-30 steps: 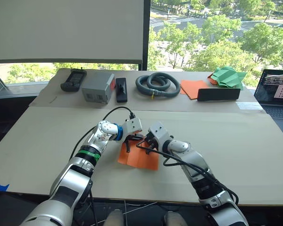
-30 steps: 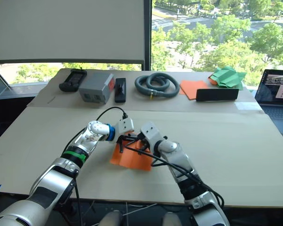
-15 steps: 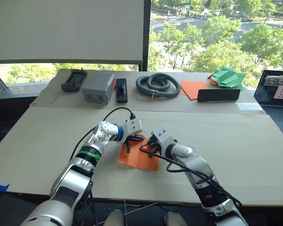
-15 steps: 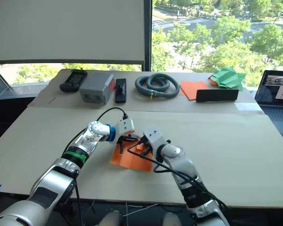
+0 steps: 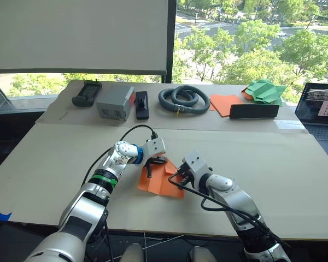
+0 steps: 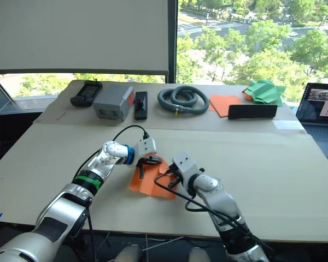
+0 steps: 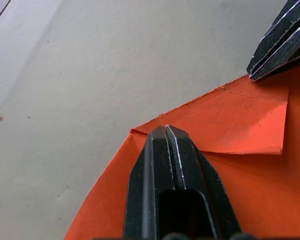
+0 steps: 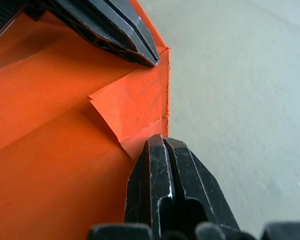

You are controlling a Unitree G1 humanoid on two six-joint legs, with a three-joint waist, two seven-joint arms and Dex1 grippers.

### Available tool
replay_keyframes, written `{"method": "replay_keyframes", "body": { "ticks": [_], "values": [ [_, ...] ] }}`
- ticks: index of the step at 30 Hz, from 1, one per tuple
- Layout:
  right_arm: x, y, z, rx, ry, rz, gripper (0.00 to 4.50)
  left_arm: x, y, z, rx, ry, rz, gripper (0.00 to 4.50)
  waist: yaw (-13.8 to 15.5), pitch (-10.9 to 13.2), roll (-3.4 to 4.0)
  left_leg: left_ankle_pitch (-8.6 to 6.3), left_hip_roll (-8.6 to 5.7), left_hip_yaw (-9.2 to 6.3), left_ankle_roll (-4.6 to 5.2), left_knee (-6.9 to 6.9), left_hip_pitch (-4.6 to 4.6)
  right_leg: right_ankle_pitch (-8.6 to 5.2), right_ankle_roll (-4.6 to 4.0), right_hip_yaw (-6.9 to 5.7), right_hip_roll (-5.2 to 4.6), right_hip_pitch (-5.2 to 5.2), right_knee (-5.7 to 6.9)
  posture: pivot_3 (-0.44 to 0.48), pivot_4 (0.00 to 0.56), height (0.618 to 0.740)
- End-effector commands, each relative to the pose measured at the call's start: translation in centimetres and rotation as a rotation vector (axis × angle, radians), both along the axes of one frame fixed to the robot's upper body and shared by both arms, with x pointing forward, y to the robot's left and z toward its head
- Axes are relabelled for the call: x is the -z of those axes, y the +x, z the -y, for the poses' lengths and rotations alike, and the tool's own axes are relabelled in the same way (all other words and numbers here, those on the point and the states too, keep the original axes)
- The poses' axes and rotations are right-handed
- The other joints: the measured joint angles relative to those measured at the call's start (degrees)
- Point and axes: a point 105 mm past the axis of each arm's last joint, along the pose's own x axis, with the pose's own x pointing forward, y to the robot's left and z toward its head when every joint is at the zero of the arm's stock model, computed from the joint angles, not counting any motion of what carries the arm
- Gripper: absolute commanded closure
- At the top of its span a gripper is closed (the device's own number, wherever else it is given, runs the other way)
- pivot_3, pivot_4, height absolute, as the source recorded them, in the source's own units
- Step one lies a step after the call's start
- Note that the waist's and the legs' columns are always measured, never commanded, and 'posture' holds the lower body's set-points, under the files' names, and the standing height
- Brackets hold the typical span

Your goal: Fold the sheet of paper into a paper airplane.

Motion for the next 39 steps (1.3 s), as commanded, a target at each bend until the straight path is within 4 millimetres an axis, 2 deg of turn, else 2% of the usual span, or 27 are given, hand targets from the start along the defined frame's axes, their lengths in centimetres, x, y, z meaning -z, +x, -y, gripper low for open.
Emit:
{"method": "replay_keyframes", "body": {
  "ticks": [1,9,12,15,17,20,23,25,30,36,39],
  "values": [
    [4.9,-2.4,2.4,0.072,-0.077,-0.226,4.47,1.9,-0.7,-0.6,-0.002,0.049,-0.059,4.50,0.02,-0.03,-0.05,0.00,0.00,0.00,0.00,0.00,0.00,0.00,0.00,0.00,0.00,0.00,0.00,0.000,0.150,0.711],
    [4.7,-4.1,3.2,0.074,-0.086,-0.250,4.47,1.9,-0.7,-0.6,-0.004,0.049,-0.060,4.50,0.55,-0.07,-0.13,-0.03,0.00,0.00,-0.04,0.00,-0.01,-0.04,-0.01,-0.02,-0.02,0.00,-0.04,0.000,0.150,0.711],
    [4.0,-4.1,3.4,0.071,-0.100,-0.226,4.47,1.9,-0.6,-0.6,-0.005,0.049,-0.059,4.50,0.71,-0.07,-0.16,-0.05,0.00,0.01,-0.07,0.00,-0.01,-0.05,-0.02,-0.03,-0.03,0.00,-0.05,0.000,0.150,0.711],
    [1.7,-2.7,3.0,0.078,-0.056,-0.119,4.47,1.9,-0.6,-0.6,-0.006,0.048,-0.058,4.50,0.75,-0.06,-0.19,-0.05,0.00,0.01,-0.08,0.00,-0.02,-0.05,-0.02,-0.04,-0.04,-0.01,-0.06,0.000,0.150,0.711],
    [-2.5,-0.9,1.6,0.035,0.028,0.067,4.47,1.8,-0.5,-0.6,-0.008,0.047,-0.056,4.50,0.71,-0.02,-0.21,-0.06,0.00,0.01,-0.09,0.00,-0.03,-0.05,-0.02,-0.05,-0.05,-0.03,-0.05,0.000,0.150,0.711],
    [-7.2,0.3,0.0,-0.010,0.130,0.251,4.47,1.8,-0.5,-0.7,-0.008,0.047,-0.054,4.50,0.65,0.25,-0.05,-0.06,0.00,0.01,-0.09,0.00,-0.14,-0.04,0.00,-0.05,-0.05,-0.16,-0.03,0.000,0.150,0.711],
    [-8.6,0.6,-1.3,-0.053,0.172,0.298,4.47,1.7,-0.5,-0.7,-0.010,0.046,-0.052,4.50,0.53,0.26,0.00,-0.04,0.00,0.01,-0.05,0.00,-0.12,-0.02,0.03,-0.06,-0.04,-0.16,-0.02,0.000,0.150,0.711],
    [-8.4,0.6,-2.3,-0.086,0.177,0.289,4.47,1.7,-0.5,-0.8,-0.011,0.046,-0.051,4.50,0.59,0.25,-0.02,0.00,0.01,-0.01,0.00,-0.01,-0.12,-0.02,0.02,-0.11,-0.04,-0.14,-0.03,0.000,0.150,0.711],
    [-4.6,1.4,-4.0,-0.127,0.107,0.201,4.47,1.6,-0.5,-1.1,-0.018,0.044,-0.046,4.50,0.42,0.27,-0.01,0.18,0.01,0.00,0.29,-0.01,-0.16,-0.03,0.00,-0.11,-0.04,-0.14,-0.03,0.000,0.150,0.711],
    [-0.3,1.3,-4.6,-0.159,0.022,0.082,4.47,0.9,-0.3,-2.6,-0.068,0.029,-0.028,4.50,-0.45,0.29,0.02,0.17,0.01,0.00,0.28,-0.02,-0.13,-0.03,-0.01,-0.11,-0.04,-0.14,0.01,0.000,0.150,0.711],
    [0.8,0.9,-4.9,-0.168,0.015,0.033,4.47,-0.3,-0.4,-3.8,-0.153,-0.080,-0.063,4.50,-1.28,0.28,0.04,0.18,0.02,-0.02,0.30,-0.07,-0.09,-0.03,-0.02,-0.09,-0.04,-0.12,0.09,0.000,0.150,0.711]
  ]
}}
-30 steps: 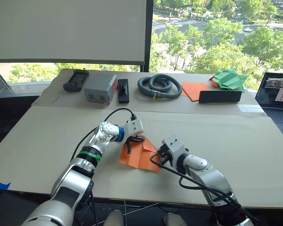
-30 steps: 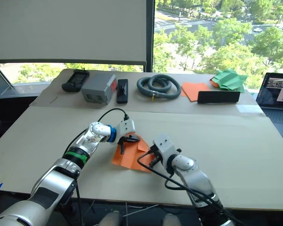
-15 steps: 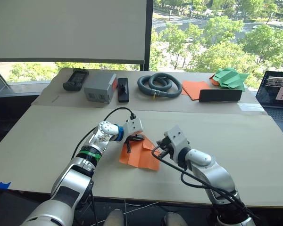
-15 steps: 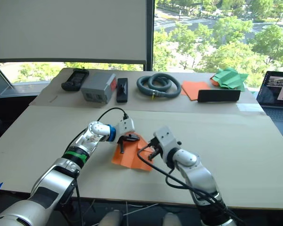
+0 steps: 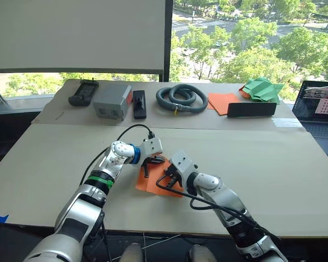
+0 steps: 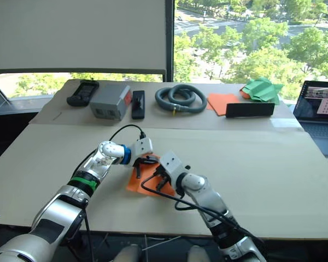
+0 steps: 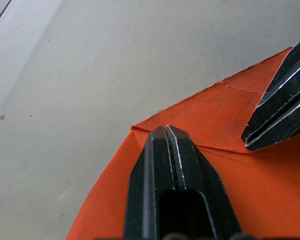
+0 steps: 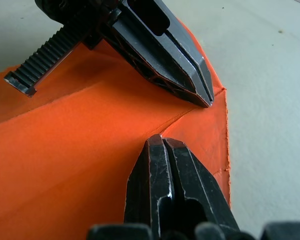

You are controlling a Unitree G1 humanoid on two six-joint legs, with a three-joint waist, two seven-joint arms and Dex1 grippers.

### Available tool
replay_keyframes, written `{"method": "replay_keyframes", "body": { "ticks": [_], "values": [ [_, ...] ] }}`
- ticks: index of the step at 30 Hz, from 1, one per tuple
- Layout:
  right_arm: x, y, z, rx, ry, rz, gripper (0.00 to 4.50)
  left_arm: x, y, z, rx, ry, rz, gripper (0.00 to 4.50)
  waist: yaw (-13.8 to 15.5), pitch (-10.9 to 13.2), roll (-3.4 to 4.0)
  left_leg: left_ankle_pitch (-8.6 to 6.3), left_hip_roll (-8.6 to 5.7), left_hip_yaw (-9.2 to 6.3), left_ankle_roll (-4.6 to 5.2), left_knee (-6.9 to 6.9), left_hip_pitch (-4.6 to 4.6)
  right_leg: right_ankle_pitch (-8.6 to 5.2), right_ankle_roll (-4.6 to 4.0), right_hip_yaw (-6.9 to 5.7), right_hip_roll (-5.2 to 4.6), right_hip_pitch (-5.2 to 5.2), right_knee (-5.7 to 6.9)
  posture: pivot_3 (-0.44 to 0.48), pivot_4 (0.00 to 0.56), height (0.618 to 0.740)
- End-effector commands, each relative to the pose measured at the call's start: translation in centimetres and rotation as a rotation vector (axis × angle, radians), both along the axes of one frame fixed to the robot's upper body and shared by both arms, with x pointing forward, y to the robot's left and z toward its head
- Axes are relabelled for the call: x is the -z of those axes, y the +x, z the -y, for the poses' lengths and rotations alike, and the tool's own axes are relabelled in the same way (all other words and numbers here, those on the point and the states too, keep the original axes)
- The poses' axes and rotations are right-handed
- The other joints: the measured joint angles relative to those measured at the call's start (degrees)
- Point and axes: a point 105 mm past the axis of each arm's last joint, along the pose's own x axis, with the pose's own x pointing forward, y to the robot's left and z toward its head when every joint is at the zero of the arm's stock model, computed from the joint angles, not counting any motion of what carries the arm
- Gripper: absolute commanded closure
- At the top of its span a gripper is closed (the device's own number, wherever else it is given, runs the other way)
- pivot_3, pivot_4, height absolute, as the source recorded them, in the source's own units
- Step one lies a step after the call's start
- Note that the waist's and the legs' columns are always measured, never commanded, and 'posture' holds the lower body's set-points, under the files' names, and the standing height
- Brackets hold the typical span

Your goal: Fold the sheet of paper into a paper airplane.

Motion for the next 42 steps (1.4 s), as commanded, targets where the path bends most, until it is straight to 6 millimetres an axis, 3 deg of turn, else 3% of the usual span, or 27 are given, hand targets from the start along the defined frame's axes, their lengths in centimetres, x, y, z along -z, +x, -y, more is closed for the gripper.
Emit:
{"method": "replay_keyframes", "body": {
  "ticks": [1,4,7,11,15,19,27,30,34,42],
  "values": [
    [1.8,-0.4,-0.1,0.003,-0.033,-0.062,4.47,-0.2,-0.4,-2.2,-0.119,-0.084,-0.079,4.50,-0.36,0.00,0.01,0.01,0.02,0.00,0.01,-0.03,0.02,0.00,0.00,0.01,0.01,0.00,0.05,0.000,0.150,0.711],
    [2.1,-0.4,0.0,0.006,-0.042,-0.073,4.47,-0.8,-0.7,-3.0,-0.168,-0.138,-0.102,4.50,-0.44,0.02,0.04,0.01,0.03,-0.04,0.03,-0.04,0.03,-0.02,-0.04,0.00,0.03,-0.03,0.12,0.000,0.150,0.711],
    [2.4,-0.2,0.1,0.019,-0.043,-0.088,4.50,-1.6,-1.1,-5.2,-0.300,-0.275,-0.161,3.63,-0.71,0.04,0.06,-0.02,0.03,-0.04,-0.02,-0.04,0.10,-0.04,-0.07,0.00,0.03,-0.05,0.07,0.000,0.150,0.711],
    [2.3,0.1,0.0,0.019,-0.040,-0.082,4.50,-3.0,-1.0,-6.4,-0.406,-0.420,-0.217,2.35,-0.84,0.07,0.06,-0.03,0.04,-0.08,-0.04,-0.04,0.08,-0.04,-0.07,-0.02,0.03,-0.06,0.08,0.000,0.150,0.711],
    [2.3,0.3,-0.2,0.019,-0.038,-0.075,4.50,-3.9,-0.8,-7.0,-0.476,-0.518,-0.251,2.35,-0.86,0.08,0.04,-0.17,0.03,-0.08,-0.27,-0.03,0.08,-0.04,-0.07,-0.03,0.03,-0.03,0.05,0.000,0.150,0.711],
    [2.2,0.4,-0.3,0.022,-0.035,-0.068,4.50,-3.4,-0.9,-6.8,-0.489,-0.514,-0.268,2.35,-0.84,0.08,0.04,-0.15,0.02,-0.08,-0.24,-0.04,0.08,-0.04,-0.07,-0.03,0.03,-0.04,0.06,0.000,0.150,0.711],
    [1.9,0.8,-0.2,0.044,-0.034,-0.052,4.50,-2.7,-1.0,-4.8,-0.462,-0.566,-0.336,2.35,-0.92,0.08,0.04,-0.16,0.02,-0.09,-0.25,-0.04,0.08,-0.03,-0.07,-0.03,0.03,-0.04,0.06,0.000,0.150,0.711],
    [1.7,1.0,0.1,0.060,-0.031,-0.051,4.50,-2.9,-0.7,-4.7,-0.462,-0.572,-0.336,3.11,-0.91,0.08,0.04,-0.16,0.02,-0.09,-0.25,-0.04,0.08,-0.03,-0.07,-0.03,0.03,-0.05,0.06,0.000,0.150,0.711],
    [1.5,1.1,0.3,0.067,-0.024,-0.047,4.50,-3.1,-0.8,-4.5,-0.426,-0.524,-0.295,4.46,-0.75,0.08,0.04,-0.16,0.01,-0.09,-0.26,-0.03,0.06,-0.03,-0.07,-0.03,0.03,-0.04,0.03,0.000,0.150,0.711],
    [1.5,1.3,0.4,0.082,-0.024,-0.048,4.50,-3.2,-1.4,-3.6,-0.324,-0.419,-0.177,4.46,-0.30,0.09,0.05,-0.19,0.01,-0.09,-0.31,-0.03,0.04,-0.03,-0.07,-0.03,0.03,-0.05,0.00,0.000,0.150,0.711]
  ]
}}
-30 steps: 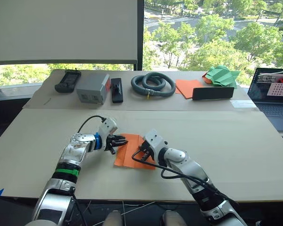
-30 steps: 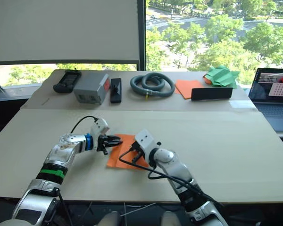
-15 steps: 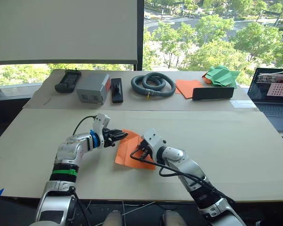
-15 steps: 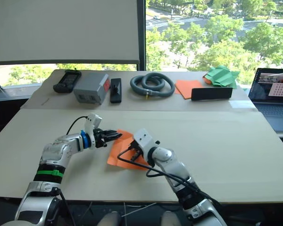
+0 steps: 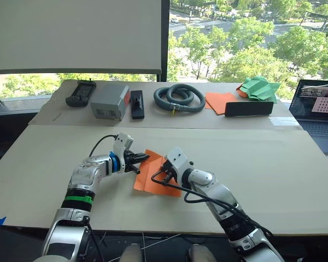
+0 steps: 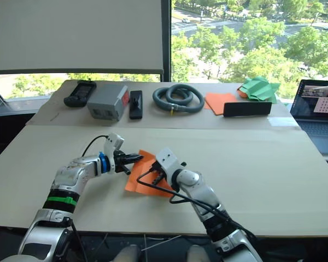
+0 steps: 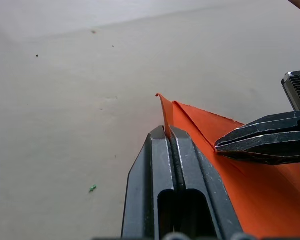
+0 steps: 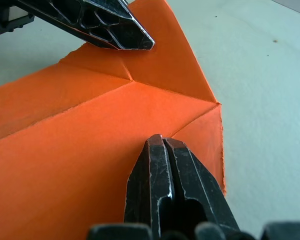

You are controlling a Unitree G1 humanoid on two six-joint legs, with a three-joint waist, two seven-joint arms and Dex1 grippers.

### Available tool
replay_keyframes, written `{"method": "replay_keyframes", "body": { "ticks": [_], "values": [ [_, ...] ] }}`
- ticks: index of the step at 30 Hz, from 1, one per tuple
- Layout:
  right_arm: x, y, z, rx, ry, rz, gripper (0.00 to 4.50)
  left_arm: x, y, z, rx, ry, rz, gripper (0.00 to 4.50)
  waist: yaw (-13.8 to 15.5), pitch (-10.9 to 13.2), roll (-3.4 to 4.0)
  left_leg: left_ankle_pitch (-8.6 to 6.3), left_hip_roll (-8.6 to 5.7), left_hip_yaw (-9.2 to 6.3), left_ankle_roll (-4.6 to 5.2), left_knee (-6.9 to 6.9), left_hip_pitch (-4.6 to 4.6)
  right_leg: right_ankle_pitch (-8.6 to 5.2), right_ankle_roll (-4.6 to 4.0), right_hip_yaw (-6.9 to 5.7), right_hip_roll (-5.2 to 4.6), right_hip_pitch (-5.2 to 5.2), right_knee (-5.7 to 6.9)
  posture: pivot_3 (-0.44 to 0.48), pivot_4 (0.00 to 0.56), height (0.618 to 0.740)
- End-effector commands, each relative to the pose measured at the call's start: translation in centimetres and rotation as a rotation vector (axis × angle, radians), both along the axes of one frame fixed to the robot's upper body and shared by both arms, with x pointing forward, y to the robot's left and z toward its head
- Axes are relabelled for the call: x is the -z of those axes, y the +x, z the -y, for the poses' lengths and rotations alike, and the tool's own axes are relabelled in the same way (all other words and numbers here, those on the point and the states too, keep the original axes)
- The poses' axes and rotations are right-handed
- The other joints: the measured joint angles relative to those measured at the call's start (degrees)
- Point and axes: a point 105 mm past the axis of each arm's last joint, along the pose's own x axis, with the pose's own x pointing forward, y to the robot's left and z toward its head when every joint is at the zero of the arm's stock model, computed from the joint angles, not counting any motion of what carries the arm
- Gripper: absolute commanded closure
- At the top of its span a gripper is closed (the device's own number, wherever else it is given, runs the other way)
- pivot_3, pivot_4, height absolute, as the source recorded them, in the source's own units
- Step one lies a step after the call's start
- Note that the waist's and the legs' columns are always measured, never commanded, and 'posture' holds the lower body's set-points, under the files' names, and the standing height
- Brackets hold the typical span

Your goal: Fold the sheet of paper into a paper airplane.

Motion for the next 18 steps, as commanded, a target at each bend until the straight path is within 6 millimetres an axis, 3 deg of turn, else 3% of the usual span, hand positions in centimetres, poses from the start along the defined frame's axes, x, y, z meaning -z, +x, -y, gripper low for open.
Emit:
{"method": "replay_keyframes", "body": {
  "ticks": [1,11,18],
  "values": [
    [1.4,0.1,1.1,0.053,-0.026,-0.054,4.50,-1.5,-0.4,0.8,0.098,0.084,0.141,4.46,0.20,0.01,0.01,-0.01,0.00,0.00,-0.01,0.00,-0.01,0.00,0.00,0.00,0.00,-0.01,-0.01,0.000,0.150,0.711],
    [-1.9,1.8,2.6,0.142,0.121,0.012,4.50,0.8,-1.9,1.6,0.202,0.186,0.135,4.46,0.90,0.38,0.15,0.01,0.00,0.02,0.01,0.00,-0.15,0.00,0.00,0.01,0.00,-0.07,-0.08,0.000,0.150,0.711],
    [-3.4,2.1,1.7,0.110,0.158,0.062,4.50,1.6,-2.1,2.2,0.238,0.228,0.145,4.46,0.82,0.43,0.21,0.05,0.00,0.03,0.08,-0.01,-0.16,0.00,0.00,0.01,0.00,-0.08,-0.08,0.000,0.150,0.711]
  ]
}}
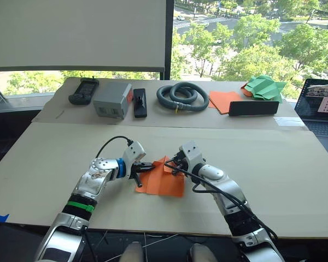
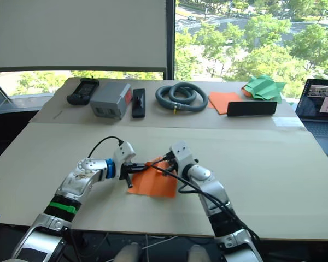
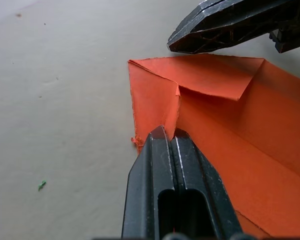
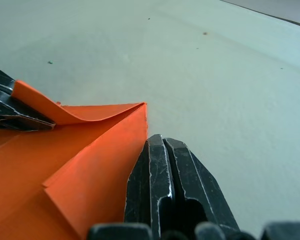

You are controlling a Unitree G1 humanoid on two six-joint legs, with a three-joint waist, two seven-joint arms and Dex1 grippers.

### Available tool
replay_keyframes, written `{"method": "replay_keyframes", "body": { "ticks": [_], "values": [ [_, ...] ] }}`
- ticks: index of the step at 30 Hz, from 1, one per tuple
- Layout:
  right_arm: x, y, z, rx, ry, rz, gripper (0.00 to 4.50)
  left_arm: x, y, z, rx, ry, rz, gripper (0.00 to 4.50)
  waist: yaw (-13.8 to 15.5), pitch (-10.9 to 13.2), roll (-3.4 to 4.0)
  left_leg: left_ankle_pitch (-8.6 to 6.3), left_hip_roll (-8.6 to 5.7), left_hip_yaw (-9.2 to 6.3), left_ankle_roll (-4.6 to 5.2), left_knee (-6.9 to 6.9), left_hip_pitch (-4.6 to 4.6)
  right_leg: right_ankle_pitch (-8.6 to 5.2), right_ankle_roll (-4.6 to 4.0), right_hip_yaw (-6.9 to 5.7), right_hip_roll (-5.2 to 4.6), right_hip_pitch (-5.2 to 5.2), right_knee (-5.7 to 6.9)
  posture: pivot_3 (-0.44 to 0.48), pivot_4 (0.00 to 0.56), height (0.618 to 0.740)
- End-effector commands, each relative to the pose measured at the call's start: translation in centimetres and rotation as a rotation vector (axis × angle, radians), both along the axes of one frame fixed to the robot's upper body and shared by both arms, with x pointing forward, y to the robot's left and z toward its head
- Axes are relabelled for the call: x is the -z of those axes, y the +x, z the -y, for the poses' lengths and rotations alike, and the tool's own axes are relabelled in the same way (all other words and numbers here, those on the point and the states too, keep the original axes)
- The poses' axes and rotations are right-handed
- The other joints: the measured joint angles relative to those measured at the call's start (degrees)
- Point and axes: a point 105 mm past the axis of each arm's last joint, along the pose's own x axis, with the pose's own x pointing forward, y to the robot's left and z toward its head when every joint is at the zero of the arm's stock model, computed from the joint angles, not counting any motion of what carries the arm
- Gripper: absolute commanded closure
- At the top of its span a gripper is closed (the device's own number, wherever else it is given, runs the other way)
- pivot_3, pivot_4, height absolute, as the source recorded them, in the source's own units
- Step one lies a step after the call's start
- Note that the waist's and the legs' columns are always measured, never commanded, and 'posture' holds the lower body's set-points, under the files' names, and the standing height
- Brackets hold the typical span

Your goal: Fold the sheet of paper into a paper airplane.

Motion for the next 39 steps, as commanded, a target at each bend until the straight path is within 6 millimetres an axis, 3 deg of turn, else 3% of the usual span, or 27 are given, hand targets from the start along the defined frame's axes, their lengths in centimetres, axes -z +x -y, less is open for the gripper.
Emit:
{"method": "replay_keyframes", "body": {
  "ticks": [1,9,15,16,23,29,32,37,39],
  "values": [
    [-2.3,0.3,-1.5,-0.048,0.044,0.082,4.50,0.1,-0.1,0.4,0.029,0.024,0.014,4.46,0.00,0.01,0.01,0.00,0.00,0.00,0.00,0.00,0.00,0.00,0.00,0.00,0.00,0.00,0.00,0.000,0.150,0.711],
    [-2.6,0.9,-3.3,-0.097,0.028,0.112,4.50,0.9,-0.6,0.3,0.050,0.069,0.011,4.46,0.03,0.01,0.02,0.00,0.00,0.00,-0.01,0.00,0.03,0.00,0.00,0.00,0.00,0.02,-0.01,0.000,0.150,0.711],
    [0.1,1.3,-2.7,-0.076,-0.081,0.021,4.50,0.7,-0.7,0.1,0.056,0.073,0.017,4.46,-0.03,0.01,0.03,0.03,0.00,0.00,0.04,0.00,0.03,0.00,0.00,0.00,0.00,0.02,0.00,0.000,0.150,0.711],
    [0.5,1.3,-2.6,-0.072,-0.092,0.008,4.50,0.5,-0.8,0.1,0.056,0.070,0.017,3.93,-0.10,0.01,0.04,0.03,0.00,0.00,0.04,0.00,0.02,0.00,0.00,0.00,0.00,0.02,0.00,0.000,0.150,0.711],
    [1.6,1.0,-2.2,-0.066,-0.115,-0.029,4.50,-1.8,-0.5,-0.9,0.059,0.022,0.013,1.68,-0.15,0.01,0.04,0.00,0.00,0.00,0.01,0.00,0.08,0.00,0.00,0.00,0.00,0.03,0.04,0.000,0.150,0.711],
    [1.8,1.0,-2.0,-0.056,-0.116,-0.032,4.50,-6.5,1.2,-1.0,0.046,-0.151,0.018,1.68,-0.05,0.01,0.02,0.00,0.00,-0.01,0.01,0.00,0.03,0.00,0.00,-0.01,0.00,0.03,0.03,0.000,0.150,0.711],
    [1.8,0.9,-2.0,-0.052,-0.114,-0.033,4.50,-6.4,1.7,-0.6,0.050,-0.163,-0.005,2.54,-0.12,0.00,0.04,0.01,-0.01,-0.01,0.02,0.00,0.06,0.00,0.00,-0.01,0.00,0.05,0.02,0.000,0.150,0.711],
    [1.8,0.9,-1.9,-0.045,-0.112,-0.033,4.50,-4.3,2.6,0.7,0.055,-0.074,-0.007,4.22,-0.12,-0.01,0.07,0.17,-0.02,0.00,0.27,0.00,0.07,-0.01,0.00,0.00,0.01,0.07,0.03,0.000,0.150,0.711],
    [1.8,0.9,-1.9,-0.043,-0.111,-0.033,4.50,-3.6,2.7,1.4,0.069,-0.052,-0.007,4.46,-0.08,0.00,0.05,0.17,-0.02,0.00,0.27,0.01,0.05,0.00,0.00,0.00,0.01,0.07,0.03,0.000,0.150,0.711]
  ]
}}
